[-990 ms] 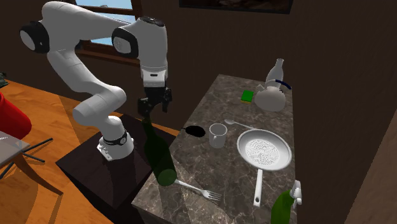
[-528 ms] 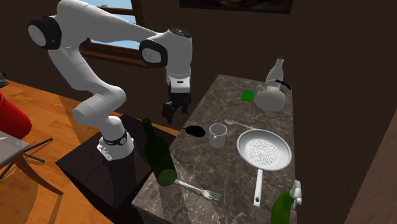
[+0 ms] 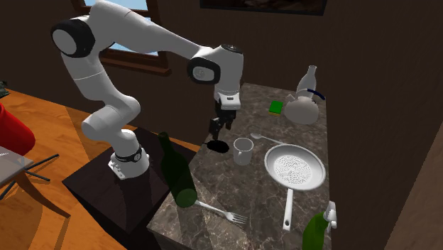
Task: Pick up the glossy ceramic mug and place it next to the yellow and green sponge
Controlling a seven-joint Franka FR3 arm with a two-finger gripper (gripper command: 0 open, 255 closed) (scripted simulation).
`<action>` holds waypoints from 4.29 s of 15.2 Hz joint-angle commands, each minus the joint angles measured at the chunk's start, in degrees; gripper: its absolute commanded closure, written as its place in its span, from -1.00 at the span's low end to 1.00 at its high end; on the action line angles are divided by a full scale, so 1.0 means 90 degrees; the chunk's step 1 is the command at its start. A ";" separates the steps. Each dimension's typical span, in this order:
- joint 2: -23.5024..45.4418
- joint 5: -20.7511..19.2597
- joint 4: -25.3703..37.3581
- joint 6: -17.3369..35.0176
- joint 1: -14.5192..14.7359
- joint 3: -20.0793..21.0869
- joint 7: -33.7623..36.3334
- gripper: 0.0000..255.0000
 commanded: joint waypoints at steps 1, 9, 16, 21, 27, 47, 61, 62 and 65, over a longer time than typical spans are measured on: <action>0.0456 -0.0072 0.0323 0.0103 0.0035 0.0124 0.0240 -1.00; 0.2439 -0.0624 0.1940 0.0297 0.0380 0.0440 0.1224 -1.00; 0.2864 -0.0785 0.1947 0.0679 0.0474 0.0421 0.1398 -1.00; 0.2940 -0.0827 0.1816 0.0880 0.0478 0.0406 0.1426 -1.00; 0.2940 -0.0827 0.1817 0.0878 0.0478 0.0406 0.1426 1.00; 0.2572 -0.0640 0.2314 0.0046 0.0441 0.0458 0.1288 1.00; 0.2330 -0.0516 0.3220 -0.1079 0.0437 0.0490 0.1184 1.00; 0.2324 -0.0512 0.3298 -0.1162 0.0439 0.0492 0.1180 1.00; 0.2314 -0.0505 0.3542 -0.1415 0.0446 0.0497 0.1169 1.00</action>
